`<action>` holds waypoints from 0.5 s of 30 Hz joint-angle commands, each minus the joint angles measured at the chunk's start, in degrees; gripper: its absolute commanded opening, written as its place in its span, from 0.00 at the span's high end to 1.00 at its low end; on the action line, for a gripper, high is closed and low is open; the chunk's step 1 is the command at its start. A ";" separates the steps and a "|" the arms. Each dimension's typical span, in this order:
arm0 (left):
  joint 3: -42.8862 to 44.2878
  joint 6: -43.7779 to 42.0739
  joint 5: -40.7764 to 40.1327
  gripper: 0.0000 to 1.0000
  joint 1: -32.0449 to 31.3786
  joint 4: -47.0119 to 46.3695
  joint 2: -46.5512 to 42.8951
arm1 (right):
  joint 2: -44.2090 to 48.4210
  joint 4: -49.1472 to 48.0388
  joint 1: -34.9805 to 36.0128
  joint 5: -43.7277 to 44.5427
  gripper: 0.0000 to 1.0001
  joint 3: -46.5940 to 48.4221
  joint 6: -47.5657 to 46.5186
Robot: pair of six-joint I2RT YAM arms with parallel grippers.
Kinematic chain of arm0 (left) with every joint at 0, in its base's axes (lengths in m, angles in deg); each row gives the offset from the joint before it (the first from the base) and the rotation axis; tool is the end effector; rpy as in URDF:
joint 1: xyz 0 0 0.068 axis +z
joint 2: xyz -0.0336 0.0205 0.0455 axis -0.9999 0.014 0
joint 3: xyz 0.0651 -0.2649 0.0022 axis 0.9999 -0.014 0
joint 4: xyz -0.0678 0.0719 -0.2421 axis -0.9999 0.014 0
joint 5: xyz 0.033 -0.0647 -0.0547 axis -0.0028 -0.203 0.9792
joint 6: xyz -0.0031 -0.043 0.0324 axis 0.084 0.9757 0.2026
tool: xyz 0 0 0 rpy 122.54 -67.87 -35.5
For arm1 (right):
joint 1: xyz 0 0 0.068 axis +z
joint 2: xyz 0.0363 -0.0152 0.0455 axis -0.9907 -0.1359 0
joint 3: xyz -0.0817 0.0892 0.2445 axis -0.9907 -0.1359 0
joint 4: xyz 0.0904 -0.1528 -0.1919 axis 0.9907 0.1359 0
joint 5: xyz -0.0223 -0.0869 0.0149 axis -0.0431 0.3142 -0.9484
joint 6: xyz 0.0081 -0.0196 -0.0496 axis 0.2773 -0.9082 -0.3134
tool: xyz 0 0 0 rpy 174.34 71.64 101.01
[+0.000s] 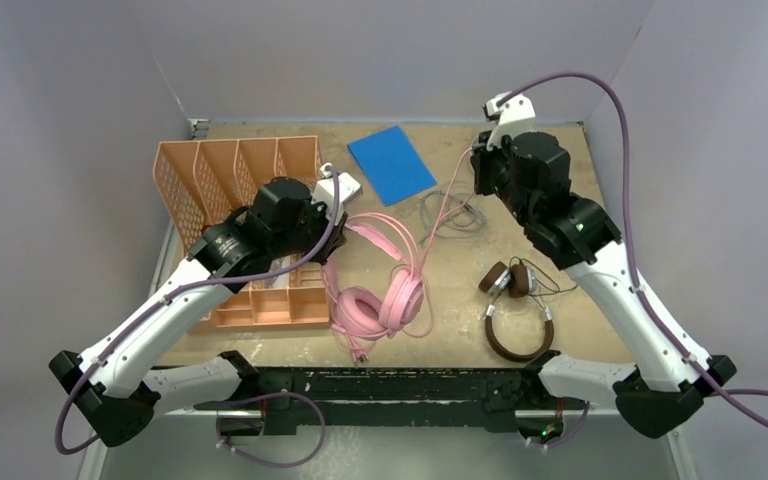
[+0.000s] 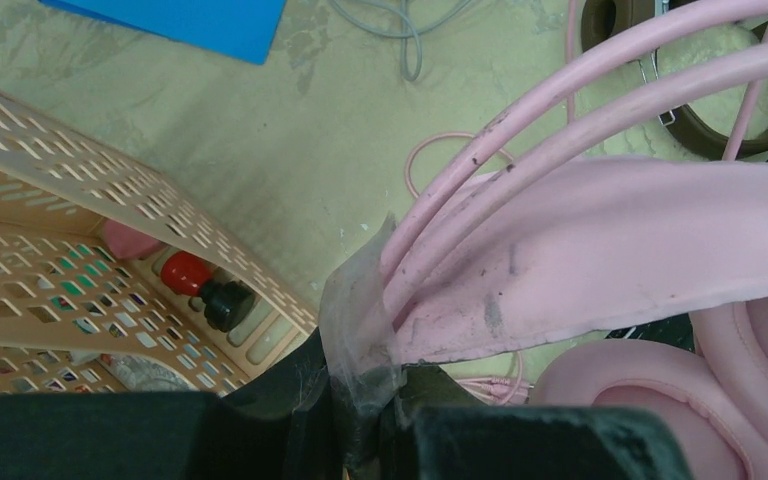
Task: Wrap the headphones
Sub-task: Wrap the headphones cable around the headphones.
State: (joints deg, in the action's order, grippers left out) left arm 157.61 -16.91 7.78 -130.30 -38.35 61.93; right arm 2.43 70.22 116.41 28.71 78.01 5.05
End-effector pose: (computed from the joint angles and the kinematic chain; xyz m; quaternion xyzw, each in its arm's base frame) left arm 0.1659 -0.1479 0.3804 0.3160 0.8252 -0.1955 0.4254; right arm 0.1996 0.1209 0.4676 -0.0842 0.7486 0.0869 0.6518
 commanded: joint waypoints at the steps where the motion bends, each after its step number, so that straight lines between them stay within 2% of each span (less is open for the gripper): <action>1: -1.17 0.88 3.14 1.00 -0.98 -5.33 -0.70 | -2.39 0.85 -1.59 -2.18 1.00 6.12 -0.51; 7: -3.58 2.18 1.67 1.00 -4.28 -7.26 -0.46 | -4.93 1.83 -2.48 -4.95 1.00 9.45 0.32; 12: -5.59 2.17 -8.67 1.00 -9.95 -7.92 0.26 | -7.61 4.00 -3.73 -5.87 1.00 14.35 0.28; 15: -6.25 2.17 -14.12 1.00 -11.14 -8.21 1.31 | -7.92 4.58 -3.89 -6.63 1.00 15.90 -0.15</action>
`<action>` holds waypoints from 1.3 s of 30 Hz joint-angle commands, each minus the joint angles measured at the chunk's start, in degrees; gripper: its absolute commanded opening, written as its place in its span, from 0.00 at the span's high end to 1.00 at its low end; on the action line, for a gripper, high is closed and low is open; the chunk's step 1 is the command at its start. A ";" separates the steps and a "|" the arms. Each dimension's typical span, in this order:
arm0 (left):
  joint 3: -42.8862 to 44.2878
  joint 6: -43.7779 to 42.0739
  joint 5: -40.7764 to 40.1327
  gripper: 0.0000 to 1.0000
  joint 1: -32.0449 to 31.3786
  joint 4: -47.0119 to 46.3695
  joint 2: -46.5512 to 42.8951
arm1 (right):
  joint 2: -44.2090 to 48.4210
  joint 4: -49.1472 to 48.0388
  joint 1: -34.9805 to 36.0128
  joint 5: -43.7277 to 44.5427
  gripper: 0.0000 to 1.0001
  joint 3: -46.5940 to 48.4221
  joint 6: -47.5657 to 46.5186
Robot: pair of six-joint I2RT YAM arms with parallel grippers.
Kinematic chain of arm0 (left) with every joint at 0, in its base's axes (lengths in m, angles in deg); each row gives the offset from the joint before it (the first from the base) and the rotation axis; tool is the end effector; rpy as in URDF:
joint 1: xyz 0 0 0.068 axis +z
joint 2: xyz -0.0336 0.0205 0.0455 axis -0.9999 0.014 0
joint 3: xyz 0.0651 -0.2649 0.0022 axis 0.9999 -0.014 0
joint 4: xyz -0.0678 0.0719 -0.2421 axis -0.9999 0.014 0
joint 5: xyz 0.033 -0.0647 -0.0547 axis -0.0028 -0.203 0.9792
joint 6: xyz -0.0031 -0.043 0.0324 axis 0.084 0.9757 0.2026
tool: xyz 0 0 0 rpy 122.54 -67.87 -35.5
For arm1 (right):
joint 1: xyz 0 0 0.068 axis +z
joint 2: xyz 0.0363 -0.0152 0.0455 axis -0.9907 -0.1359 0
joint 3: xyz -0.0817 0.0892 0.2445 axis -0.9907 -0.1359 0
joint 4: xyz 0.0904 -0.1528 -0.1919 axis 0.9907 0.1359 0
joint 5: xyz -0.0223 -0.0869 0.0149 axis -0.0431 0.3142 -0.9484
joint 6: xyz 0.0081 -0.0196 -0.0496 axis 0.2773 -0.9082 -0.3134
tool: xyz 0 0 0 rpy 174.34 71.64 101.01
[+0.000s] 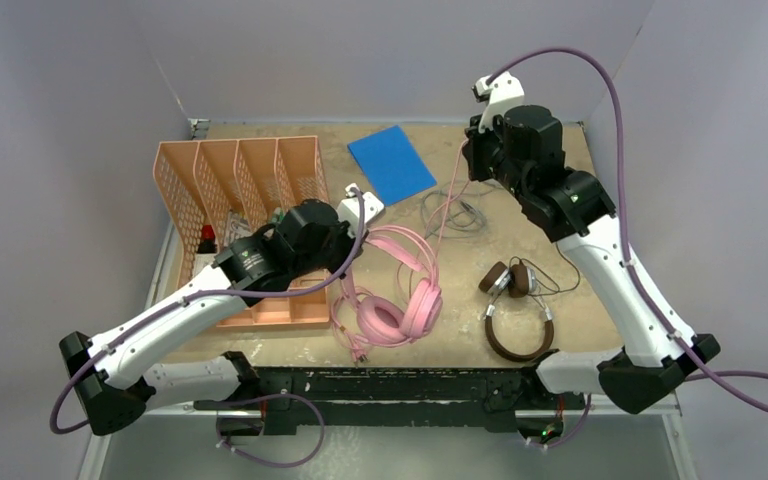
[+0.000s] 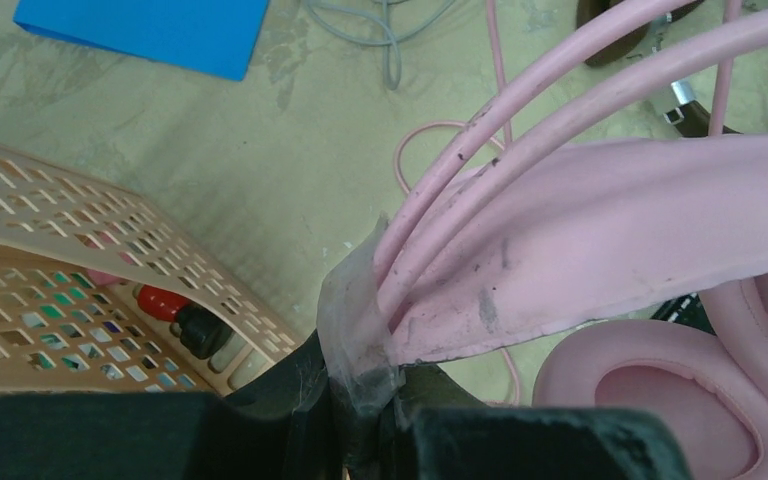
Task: Wrap the headphones
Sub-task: Wrap the headphones cable around the headphones.
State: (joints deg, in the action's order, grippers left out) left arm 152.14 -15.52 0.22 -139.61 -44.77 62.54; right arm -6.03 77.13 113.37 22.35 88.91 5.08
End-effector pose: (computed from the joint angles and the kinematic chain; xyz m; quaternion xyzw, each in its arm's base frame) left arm 0.1508 -0.1787 0.3569 0.3434 0.8127 -0.1834 0.4336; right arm 0.2297 0.1291 0.4817 -0.1097 0.7714 0.0991 0.6189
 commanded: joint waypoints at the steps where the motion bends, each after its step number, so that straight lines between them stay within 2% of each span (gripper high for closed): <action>1: -0.88 0.77 -8.34 1.00 -1.90 -1.87 0.92 | 0.50 -2.19 -0.86 -0.58 1.00 5.39 -0.38; 5: -2.20 0.24 -13.91 1.00 -1.99 -3.42 0.65 | -0.27 -0.69 -0.81 0.99 1.00 6.94 -1.58; 14: -4.18 0.18 -14.46 1.00 -1.99 -5.02 1.56 | 0.23 0.87 -0.94 4.64 1.00 10.58 -3.12; 18: -4.97 3.29 -15.13 1.00 -2.06 -6.50 1.05 | 1.78 0.22 -0.94 3.22 1.00 6.44 -1.71; 23: -8.58 9.88 -13.32 1.00 -2.04 -13.04 -2.55 | 2.87 -1.30 -0.87 -1.88 1.00 -1.35 1.57; 29: -6.44 20.81 -25.40 1.00 -1.99 -8.73 -1.37 | 3.07 1.66 -0.88 -6.74 1.00 -2.65 2.71; 34: -3.17 27.70 -37.94 1.00 -2.01 -2.27 3.68 | 1.61 7.07 -0.86 -13.50 1.00 3.41 2.60; 39: -1.11 34.09 -46.54 1.00 -1.98 0.28 7.33 | -3.79 16.84 -0.85 -26.77 1.00 9.61 3.45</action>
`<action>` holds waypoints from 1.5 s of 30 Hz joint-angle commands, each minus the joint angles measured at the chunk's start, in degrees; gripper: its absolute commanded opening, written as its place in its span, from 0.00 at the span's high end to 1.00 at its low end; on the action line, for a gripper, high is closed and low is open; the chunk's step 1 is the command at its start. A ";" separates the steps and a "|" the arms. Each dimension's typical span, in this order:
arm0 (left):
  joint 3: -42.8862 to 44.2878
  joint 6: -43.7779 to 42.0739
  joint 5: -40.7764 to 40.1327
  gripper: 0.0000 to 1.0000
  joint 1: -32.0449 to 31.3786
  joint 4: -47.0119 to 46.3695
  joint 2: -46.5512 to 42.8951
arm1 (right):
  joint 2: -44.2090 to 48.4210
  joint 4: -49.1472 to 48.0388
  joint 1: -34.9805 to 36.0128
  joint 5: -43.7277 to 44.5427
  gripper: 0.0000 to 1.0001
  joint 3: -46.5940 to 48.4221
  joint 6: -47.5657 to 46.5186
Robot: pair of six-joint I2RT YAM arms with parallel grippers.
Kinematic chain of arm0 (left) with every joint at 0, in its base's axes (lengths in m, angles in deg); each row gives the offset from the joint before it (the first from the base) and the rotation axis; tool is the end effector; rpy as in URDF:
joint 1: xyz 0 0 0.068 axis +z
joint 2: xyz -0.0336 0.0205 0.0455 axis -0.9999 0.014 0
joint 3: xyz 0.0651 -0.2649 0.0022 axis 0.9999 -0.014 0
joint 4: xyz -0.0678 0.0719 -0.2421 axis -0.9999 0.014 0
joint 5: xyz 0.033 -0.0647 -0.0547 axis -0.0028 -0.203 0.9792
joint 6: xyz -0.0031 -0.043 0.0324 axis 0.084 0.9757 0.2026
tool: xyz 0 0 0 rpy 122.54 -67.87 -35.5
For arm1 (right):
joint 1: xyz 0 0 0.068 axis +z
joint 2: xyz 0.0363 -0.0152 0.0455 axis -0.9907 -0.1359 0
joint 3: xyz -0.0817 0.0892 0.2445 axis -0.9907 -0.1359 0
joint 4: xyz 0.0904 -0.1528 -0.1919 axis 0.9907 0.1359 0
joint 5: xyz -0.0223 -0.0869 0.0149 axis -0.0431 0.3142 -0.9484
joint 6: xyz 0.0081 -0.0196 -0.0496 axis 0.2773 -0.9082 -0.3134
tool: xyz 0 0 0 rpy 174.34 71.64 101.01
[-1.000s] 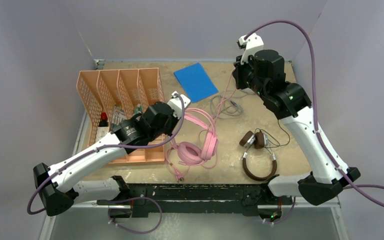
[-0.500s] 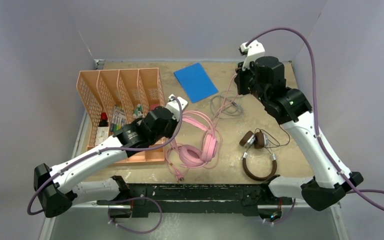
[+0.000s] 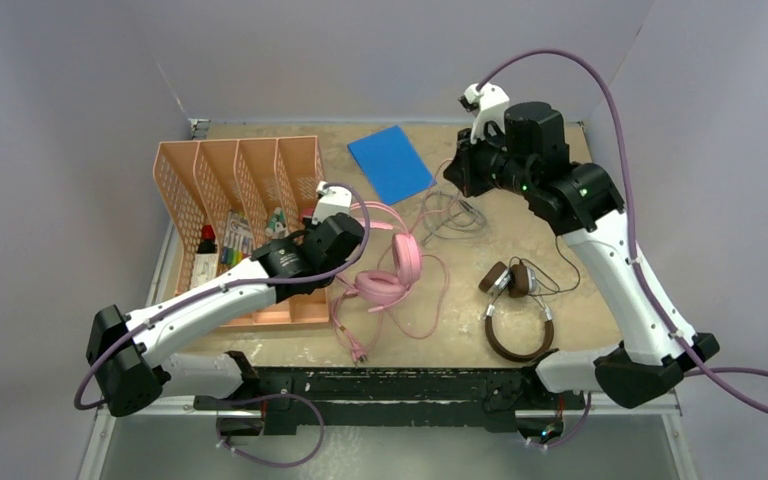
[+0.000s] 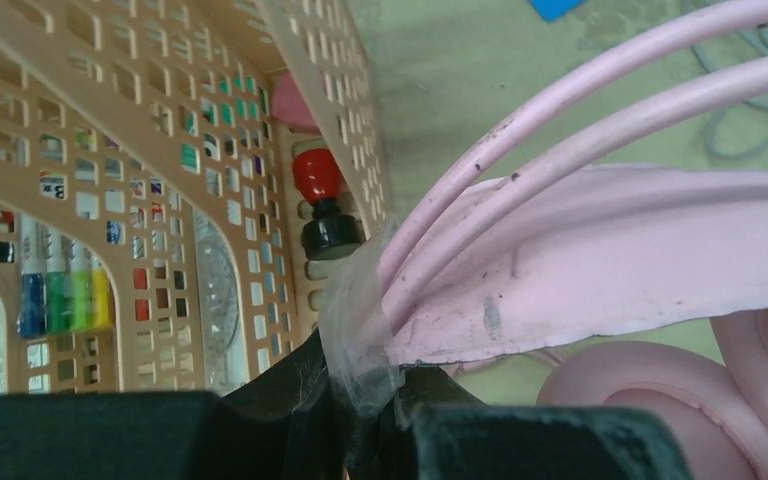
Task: Wrap the headphones
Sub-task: Wrap the headphones cable around the headphones.
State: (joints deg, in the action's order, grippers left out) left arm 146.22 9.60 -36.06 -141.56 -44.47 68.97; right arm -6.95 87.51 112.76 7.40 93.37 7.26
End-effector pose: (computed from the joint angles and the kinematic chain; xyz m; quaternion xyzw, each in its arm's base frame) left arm 0.1701 -0.1830 0.3029 0.0626 0.8797 0.0202 0.4710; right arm 0.2199 0.1308 0.4828 -0.1785 0.7973 0.1908 0.5441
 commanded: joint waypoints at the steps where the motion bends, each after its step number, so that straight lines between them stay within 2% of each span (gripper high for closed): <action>1: 4.94 9.91 -10.93 1.00 -0.03 -0.11 1.27 | -3.71 7.81 -0.24 -14.51 1.00 5.71 1.31; 4: 4.86 11.98 -13.11 1.00 0.05 -0.57 1.69 | -4.53 10.44 -0.24 -18.52 1.00 6.14 1.67; 11: 4.64 14.60 -17.56 1.00 0.86 0.30 0.96 | -1.99 13.08 -0.23 -21.37 1.00 4.20 0.21; 17: 3.99 16.56 -17.82 1.00 1.94 0.17 -1.65 | -0.73 15.09 -0.21 -12.35 1.00 0.28 -2.24; 20: 3.26 17.63 -14.94 1.00 2.97 -0.66 -3.08 | 0.16 13.69 -0.20 -9.16 1.00 -2.60 -3.62; 24: 2.43 16.10 -10.82 1.00 3.29 -2.40 -4.19 | 0.75 11.72 -0.20 5.36 1.00 -5.55 -4.01; 30: 1.88 15.23 -8.68 1.00 5.92 -1.70 -6.65 | 0.97 12.01 -0.18 1.40 1.00 -6.12 -5.59; 33: 1.11 14.30 -1.93 1.00 8.95 -3.35 -9.81 | 0.55 15.10 -0.20 2.36 1.00 -8.35 -5.07; 37: -1.68 10.54 14.73 1.00 11.16 -10.73 -14.39 | 0.44 13.19 -0.27 8.19 1.00 -13.21 0.77; 40: -1.93 9.20 27.32 1.00 11.34 -13.34 -15.23 | -1.58 9.75 -1.12 10.12 1.00 -13.45 2.32; 42: -1.83 9.52 32.65 1.00 11.36 -14.21 -16.21 | -3.81 6.41 -3.45 6.91 1.00 -13.26 2.63; 45: -1.49 11.06 34.88 1.00 11.34 -14.97 -18.32 | -6.99 -0.14 -10.27 -4.28 1.00 -17.76 2.97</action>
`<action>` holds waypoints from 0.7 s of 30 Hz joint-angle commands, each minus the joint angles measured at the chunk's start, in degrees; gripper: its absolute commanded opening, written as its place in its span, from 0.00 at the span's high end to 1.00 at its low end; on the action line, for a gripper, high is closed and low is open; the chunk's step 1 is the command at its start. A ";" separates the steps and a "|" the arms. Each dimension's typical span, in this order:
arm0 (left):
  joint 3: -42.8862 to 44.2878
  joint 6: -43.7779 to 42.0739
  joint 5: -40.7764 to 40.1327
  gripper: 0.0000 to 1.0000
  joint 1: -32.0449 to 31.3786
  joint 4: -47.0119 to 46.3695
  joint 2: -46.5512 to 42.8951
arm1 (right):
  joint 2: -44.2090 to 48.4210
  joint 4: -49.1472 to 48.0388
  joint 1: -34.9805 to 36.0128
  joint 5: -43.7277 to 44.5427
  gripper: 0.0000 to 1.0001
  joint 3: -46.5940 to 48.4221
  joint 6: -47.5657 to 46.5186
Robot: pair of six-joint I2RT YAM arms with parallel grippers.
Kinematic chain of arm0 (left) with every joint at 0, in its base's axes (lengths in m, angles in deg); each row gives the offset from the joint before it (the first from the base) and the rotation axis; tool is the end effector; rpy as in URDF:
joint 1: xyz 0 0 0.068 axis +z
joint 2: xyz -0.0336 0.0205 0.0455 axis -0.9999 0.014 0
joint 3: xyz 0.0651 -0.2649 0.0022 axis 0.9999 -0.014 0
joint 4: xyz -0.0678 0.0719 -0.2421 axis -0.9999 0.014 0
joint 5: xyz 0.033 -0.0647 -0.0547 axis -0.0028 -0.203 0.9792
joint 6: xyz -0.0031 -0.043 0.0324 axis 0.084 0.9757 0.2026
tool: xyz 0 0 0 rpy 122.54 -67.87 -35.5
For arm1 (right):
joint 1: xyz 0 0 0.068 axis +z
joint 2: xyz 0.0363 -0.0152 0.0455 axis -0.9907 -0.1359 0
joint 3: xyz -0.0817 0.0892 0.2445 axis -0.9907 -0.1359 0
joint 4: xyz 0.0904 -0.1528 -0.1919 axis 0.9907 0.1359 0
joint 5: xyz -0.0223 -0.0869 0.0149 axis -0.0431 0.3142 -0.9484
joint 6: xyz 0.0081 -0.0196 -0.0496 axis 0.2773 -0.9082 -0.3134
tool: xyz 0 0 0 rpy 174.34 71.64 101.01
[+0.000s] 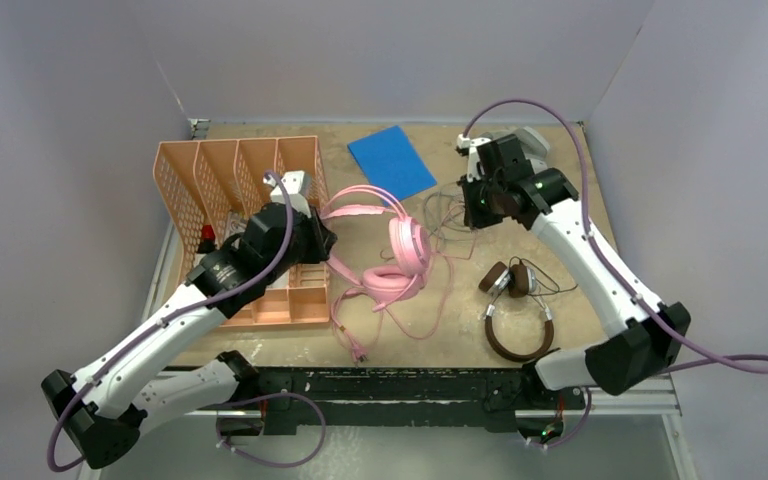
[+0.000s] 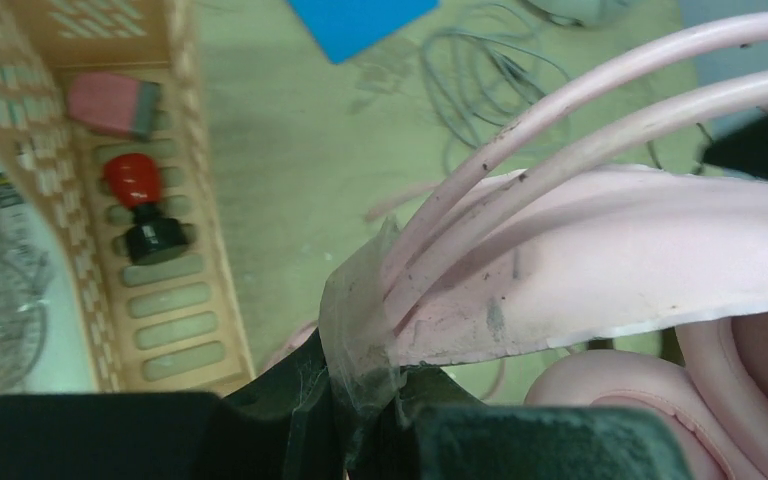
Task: Wrap the headphones
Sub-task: Wrap the headphones cable around the headphones.
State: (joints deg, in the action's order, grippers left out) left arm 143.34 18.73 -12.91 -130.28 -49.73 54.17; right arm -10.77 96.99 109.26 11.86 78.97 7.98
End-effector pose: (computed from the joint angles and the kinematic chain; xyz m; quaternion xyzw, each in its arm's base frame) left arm 0.1610 -0.1267 0.3432 -0.0425 0.8561 -0.2149 0.4681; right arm 0.2513 0.1262 0.3724 -0.1526 0.9184 0.0820 0.3557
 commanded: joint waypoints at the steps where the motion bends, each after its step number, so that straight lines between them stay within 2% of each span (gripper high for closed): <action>1: 2.03 3.26 11.22 1.00 0.12 -9.09 -3.92 | -4.28 -11.11 -7.87 -11.03 1.00 -4.81 2.81; 3: 3.72 8.21 9.74 1.00 0.12 -7.41 -4.21 | -4.57 -16.70 -8.15 -17.49 0.99 -9.07 3.33; 5: 5.31 15.31 9.80 1.00 0.08 -6.55 -3.67 | -2.00 -26.88 -8.10 -25.15 0.94 -16.00 5.30; 7: 6.54 21.59 11.64 1.00 0.14 -7.55 -2.93 | 0.23 -37.62 -8.16 -27.28 0.89 -22.02 8.24; 11: 10.64 28.62 12.37 1.00 0.20 -7.54 -1.13 | -0.18 -42.92 -8.29 -21.83 0.93 -23.15 8.32; 13: 13.66 30.59 10.96 1.00 0.21 -5.38 -0.13 | -0.31 -44.47 -8.63 -18.42 1.00 -22.64 9.08; 16: 16.75 32.96 9.87 1.00 0.26 -3.94 0.83 | 0.93 -47.32 -11.27 -14.18 1.00 -23.37 13.16; 21: 16.13 37.00 14.13 1.00 0.28 -8.03 0.69 | 1.07 -59.69 -15.68 -15.32 1.00 -26.29 15.84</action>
State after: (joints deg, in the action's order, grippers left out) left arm 156.89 48.13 -2.93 -130.37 -49.63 55.81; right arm -11.21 50.79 96.19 -5.01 53.46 20.55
